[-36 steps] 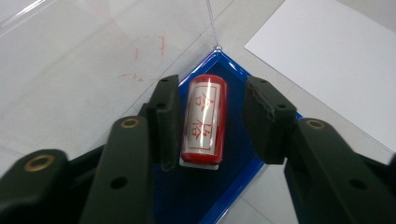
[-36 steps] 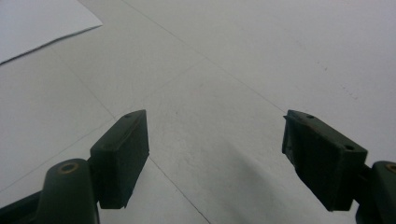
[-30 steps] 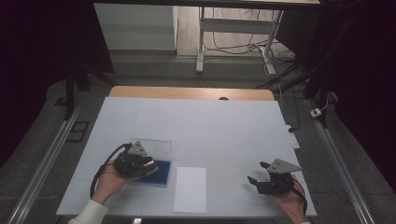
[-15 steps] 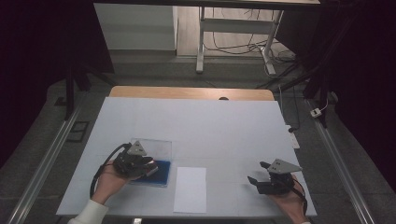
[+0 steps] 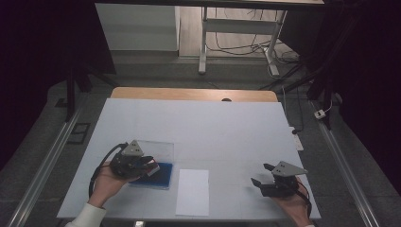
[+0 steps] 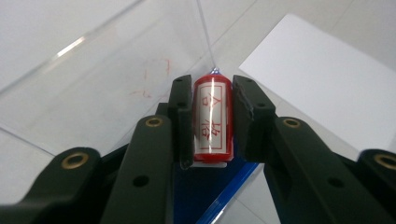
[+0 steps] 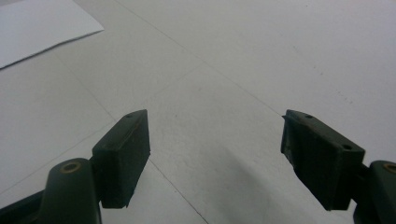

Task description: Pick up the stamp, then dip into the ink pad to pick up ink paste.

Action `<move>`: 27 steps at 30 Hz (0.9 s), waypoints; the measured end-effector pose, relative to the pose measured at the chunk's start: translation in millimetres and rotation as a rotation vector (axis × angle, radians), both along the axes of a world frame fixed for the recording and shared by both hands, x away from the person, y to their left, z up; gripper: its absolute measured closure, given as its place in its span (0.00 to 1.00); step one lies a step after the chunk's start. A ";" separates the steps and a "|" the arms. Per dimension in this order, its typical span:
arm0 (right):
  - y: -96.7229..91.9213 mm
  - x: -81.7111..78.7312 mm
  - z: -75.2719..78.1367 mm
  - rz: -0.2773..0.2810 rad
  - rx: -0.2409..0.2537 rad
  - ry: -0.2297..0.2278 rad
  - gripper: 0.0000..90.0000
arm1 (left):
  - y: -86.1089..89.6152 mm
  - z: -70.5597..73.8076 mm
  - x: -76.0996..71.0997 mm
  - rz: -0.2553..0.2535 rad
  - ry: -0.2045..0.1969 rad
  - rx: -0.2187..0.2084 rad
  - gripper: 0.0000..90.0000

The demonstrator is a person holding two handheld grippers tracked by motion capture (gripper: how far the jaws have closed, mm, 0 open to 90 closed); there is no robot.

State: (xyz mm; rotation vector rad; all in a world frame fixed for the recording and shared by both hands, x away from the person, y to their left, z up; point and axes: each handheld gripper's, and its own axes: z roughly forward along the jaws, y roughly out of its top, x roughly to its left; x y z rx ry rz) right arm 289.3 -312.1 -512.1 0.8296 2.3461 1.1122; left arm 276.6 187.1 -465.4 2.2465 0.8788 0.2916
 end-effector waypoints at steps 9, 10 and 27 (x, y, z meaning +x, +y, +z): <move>0.2 -0.8 0.0 0.004 0.005 -0.001 0.26 | 8.3 14.8 -6.2 0.005 -0.030 -0.049 0.79; 0.3 -0.8 0.0 0.004 0.005 -0.001 0.26 | 9.3 16.1 -6.8 0.006 -0.034 -0.052 0.79; -0.9 -2.3 -0.7 0.003 -0.005 0.001 0.26 | 11.8 19.5 -5.2 0.013 -0.043 -0.028 0.79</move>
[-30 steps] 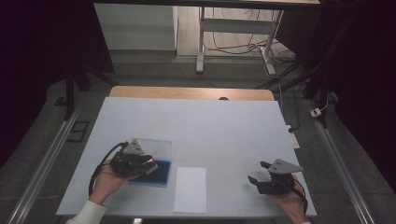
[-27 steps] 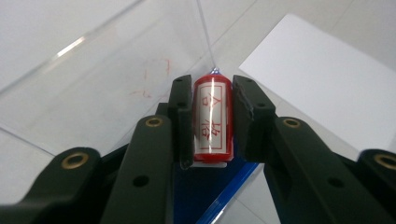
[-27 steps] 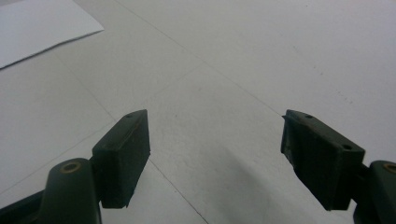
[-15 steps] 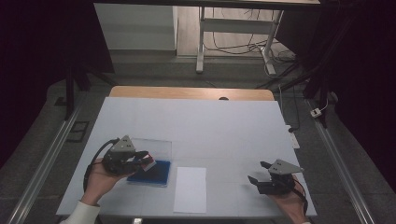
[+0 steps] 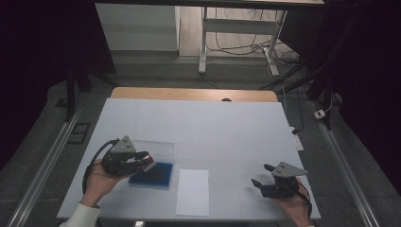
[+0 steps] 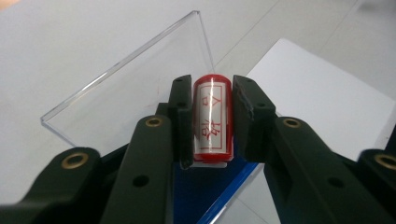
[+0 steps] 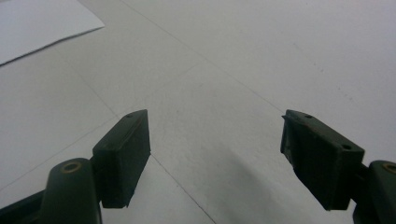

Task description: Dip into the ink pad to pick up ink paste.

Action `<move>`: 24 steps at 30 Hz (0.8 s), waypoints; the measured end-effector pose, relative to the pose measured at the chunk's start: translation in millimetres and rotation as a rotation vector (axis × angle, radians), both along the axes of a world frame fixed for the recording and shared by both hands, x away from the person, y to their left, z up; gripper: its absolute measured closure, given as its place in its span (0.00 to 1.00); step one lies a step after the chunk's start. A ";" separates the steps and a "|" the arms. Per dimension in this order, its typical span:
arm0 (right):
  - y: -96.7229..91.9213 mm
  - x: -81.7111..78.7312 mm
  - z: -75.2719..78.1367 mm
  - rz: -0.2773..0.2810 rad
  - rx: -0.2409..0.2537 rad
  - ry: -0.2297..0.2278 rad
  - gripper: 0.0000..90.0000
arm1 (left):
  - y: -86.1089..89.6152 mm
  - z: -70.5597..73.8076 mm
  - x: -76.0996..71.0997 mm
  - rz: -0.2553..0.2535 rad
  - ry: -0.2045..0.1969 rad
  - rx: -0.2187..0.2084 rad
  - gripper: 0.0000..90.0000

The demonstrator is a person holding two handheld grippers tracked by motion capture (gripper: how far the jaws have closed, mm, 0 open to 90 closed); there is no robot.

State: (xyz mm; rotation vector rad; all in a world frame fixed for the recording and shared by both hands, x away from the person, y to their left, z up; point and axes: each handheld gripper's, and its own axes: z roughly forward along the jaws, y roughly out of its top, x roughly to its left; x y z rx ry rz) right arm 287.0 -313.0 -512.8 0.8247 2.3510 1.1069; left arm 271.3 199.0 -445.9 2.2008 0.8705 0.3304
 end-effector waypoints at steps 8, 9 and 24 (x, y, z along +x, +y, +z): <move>-1.8 -1.9 -0.8 -0.009 0.000 0.007 0.26 | -3.2 -10.6 8.3 0.007 0.033 0.041 0.79; -1.8 -1.8 -1.1 -0.008 -0.001 0.007 0.26 | -3.1 -11.6 9.0 0.008 0.037 0.046 0.79; -0.8 -2.0 -2.0 -0.004 -0.006 0.015 0.26 | -11.0 -27.2 14.1 -0.019 0.089 0.067 0.79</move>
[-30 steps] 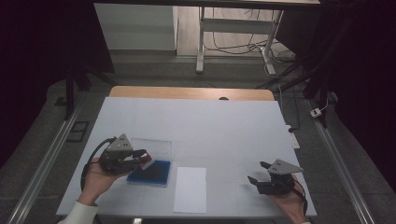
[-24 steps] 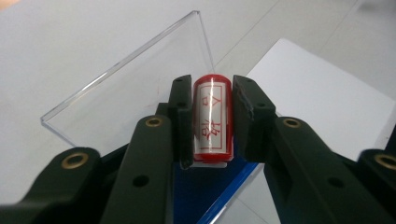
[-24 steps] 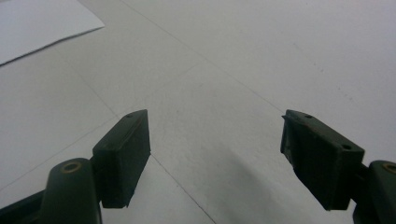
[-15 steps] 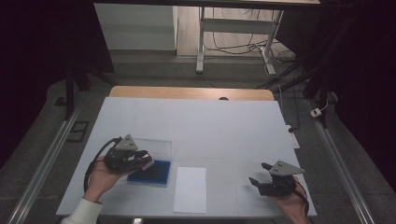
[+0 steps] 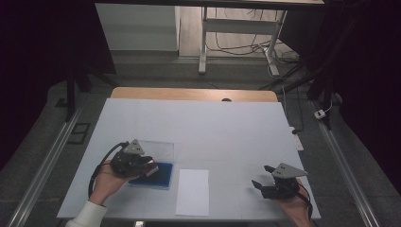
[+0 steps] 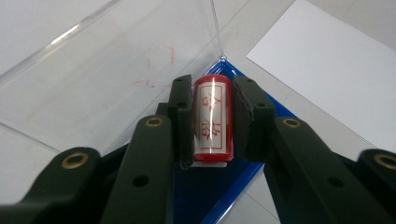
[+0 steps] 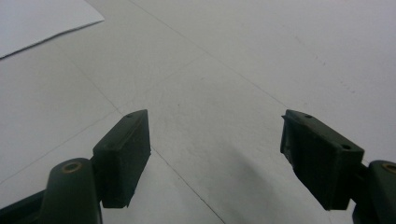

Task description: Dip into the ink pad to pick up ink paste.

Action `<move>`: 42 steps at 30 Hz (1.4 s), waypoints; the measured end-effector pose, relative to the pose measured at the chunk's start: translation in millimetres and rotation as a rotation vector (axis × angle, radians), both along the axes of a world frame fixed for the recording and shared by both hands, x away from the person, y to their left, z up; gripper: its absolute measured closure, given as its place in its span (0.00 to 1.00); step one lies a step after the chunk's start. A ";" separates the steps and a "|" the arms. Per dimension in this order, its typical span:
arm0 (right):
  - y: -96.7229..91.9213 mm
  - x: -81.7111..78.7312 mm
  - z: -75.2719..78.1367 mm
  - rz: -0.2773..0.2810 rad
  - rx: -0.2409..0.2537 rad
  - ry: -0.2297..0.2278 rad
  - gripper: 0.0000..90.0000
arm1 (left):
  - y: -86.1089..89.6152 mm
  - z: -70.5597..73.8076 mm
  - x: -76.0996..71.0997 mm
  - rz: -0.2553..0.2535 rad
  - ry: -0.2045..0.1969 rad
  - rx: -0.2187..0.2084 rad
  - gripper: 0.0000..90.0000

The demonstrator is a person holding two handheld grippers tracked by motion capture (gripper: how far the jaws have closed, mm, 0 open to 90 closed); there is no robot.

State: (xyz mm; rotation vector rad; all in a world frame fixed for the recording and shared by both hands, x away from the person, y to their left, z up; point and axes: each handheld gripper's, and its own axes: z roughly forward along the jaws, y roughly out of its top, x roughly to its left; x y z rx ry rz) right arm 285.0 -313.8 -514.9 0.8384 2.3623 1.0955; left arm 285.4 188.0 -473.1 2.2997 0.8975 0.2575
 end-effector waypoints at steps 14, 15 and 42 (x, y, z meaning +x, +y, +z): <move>-0.7 0.2 -0.2 -0.005 -0.001 -0.003 0.26 | -4.3 -6.9 1.4 -0.007 0.011 0.028 0.79; -0.8 0.1 -0.3 -0.006 0.000 -0.002 0.26 | -4.5 -7.1 1.4 -0.008 0.011 0.028 0.79; -0.9 0.2 -0.1 -0.004 -0.006 0.001 0.26 | -9.5 -10.0 0.0 -0.002 0.009 0.064 0.79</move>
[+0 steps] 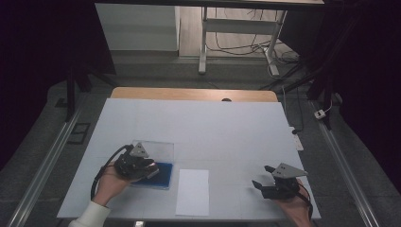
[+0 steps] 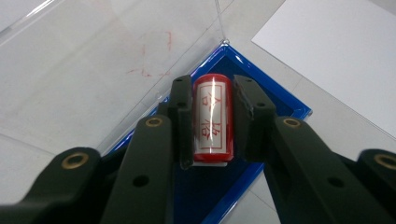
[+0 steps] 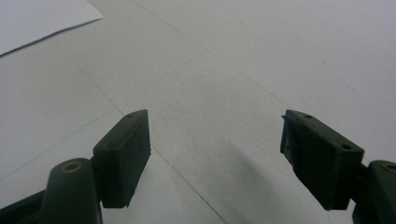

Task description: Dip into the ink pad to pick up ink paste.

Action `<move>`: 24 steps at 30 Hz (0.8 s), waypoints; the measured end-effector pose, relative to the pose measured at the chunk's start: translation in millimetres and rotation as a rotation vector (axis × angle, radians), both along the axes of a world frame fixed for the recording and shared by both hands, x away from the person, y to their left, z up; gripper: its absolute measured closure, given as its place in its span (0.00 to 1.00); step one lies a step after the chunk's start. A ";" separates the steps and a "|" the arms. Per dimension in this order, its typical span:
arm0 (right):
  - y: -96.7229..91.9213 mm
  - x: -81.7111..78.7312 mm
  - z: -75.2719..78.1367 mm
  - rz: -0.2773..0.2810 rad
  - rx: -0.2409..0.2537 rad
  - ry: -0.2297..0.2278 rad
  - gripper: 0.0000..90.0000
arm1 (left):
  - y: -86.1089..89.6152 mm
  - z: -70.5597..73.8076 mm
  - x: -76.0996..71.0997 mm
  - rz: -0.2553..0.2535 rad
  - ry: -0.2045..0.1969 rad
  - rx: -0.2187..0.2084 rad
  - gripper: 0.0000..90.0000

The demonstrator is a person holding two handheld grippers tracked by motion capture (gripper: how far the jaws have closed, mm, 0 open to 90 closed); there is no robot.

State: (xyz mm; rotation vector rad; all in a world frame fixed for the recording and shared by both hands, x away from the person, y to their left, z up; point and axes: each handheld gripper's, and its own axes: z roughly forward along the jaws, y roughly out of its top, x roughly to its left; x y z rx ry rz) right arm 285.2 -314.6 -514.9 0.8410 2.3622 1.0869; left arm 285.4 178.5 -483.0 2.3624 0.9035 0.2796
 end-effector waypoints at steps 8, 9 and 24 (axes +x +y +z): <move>0.3 -0.2 0.2 0.000 0.001 0.003 0.27 | -5.2 0.7 -0.8 0.005 -0.002 0.037 0.79; 0.3 -0.3 0.2 0.000 -0.001 0.002 0.27 | -6.1 0.6 -1.1 0.007 -0.002 0.042 0.79; 1.8 -1.3 1.6 0.002 0.002 -0.007 0.27 | -9.6 -4.5 -2.3 0.018 -0.001 0.060 0.79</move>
